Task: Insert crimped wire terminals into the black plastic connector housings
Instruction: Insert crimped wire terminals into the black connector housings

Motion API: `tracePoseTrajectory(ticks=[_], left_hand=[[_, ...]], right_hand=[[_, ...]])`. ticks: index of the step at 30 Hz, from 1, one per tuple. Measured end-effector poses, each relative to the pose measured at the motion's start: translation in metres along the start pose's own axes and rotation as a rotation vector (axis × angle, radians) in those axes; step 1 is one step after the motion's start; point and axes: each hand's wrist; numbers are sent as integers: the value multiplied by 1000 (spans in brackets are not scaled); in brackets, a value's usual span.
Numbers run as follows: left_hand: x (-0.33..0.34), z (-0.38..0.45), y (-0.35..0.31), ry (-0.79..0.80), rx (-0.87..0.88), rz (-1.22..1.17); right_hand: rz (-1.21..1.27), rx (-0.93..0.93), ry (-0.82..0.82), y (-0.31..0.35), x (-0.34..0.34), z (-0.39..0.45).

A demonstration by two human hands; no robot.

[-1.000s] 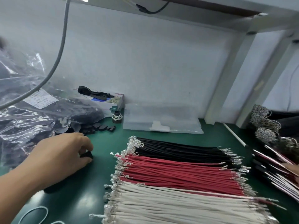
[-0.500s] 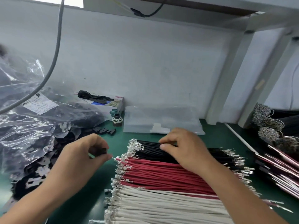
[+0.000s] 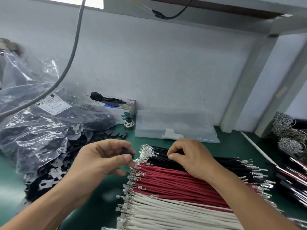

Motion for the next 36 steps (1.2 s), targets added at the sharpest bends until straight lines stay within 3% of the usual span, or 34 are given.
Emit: tracePoseTrajectory(ticks=[4, 10, 13, 15, 17, 22, 36], left_hand=[[0, 0, 0, -14, -15, 13], [4, -2, -2, -19, -10, 12], [7, -4, -4, -36, 4, 8], [9, -6, -7, -23, 13, 6], [13, -9, -10, 8, 21, 12], [22, -15, -11, 89, 8, 78], [31, -20, -6, 129, -3, 121]], right_hand=[[-90, -28, -43, 1, -3, 1], [-75, -155, -380, 4, -39, -7], [-234, -310, -640, 21, -61, -25], [-351, -396, -719, 31, -61, -42], [-392, -453, -728, 36, -42, -60], [-194, -470, -703, 34, 3, -83], [-130, -418, -561, 31, 7, -84]])
Point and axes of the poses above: each hand's wrist, its own z-axis towards the middle knuckle, its own x-axis out of the palm, y = z × x, and after that the axes turned 7 degrees about y, right-handed
